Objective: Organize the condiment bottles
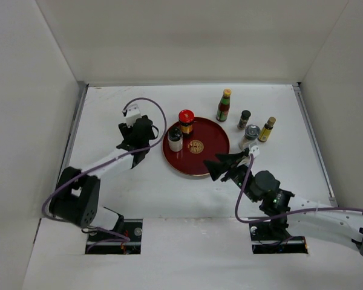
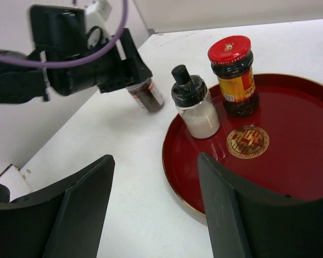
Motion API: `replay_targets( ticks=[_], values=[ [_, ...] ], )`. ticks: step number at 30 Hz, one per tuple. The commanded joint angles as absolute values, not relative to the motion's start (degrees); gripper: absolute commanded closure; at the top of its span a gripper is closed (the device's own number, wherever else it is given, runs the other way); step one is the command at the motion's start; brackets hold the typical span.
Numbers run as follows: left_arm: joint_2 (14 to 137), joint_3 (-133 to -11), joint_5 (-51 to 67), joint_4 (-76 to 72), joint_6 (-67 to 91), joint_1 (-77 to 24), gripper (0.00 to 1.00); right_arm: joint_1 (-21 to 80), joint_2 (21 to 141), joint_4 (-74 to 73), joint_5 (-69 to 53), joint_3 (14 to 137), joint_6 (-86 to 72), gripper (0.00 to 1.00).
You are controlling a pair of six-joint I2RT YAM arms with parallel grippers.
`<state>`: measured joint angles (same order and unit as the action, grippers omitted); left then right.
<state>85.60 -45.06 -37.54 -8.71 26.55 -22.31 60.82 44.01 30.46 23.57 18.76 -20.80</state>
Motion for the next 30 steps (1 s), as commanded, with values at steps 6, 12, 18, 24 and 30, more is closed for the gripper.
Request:
replay_targets(
  ticks=[6,12,18,24,30],
  values=[
    [64.79,-39.30,-42.37,-7.75,25.05,-37.20,0.63,59.99,41.92,33.31,24.17,18.81,-21.80,0.33],
    [62.49,-37.35,-42.80,-3.78,28.29,-46.78,0.65,59.89,42.36,32.09,21.72,19.68,-22.32,0.90],
    [67.05,-42.09,-41.93,-8.08,28.48,-51.80,0.65,60.42,44.29,31.64,21.27,20.65,-21.36,0.90],
    [73.55,-45.44,-39.03,-11.68,26.81,-51.55,0.65,60.69,43.07,33.31,21.09,19.60,-20.83,0.72],
    [80.50,-45.09,-37.79,-16.34,26.81,-51.55,0.64,59.90,36.92,31.57,21.88,18.81,-20.92,0.63]
  ],
)
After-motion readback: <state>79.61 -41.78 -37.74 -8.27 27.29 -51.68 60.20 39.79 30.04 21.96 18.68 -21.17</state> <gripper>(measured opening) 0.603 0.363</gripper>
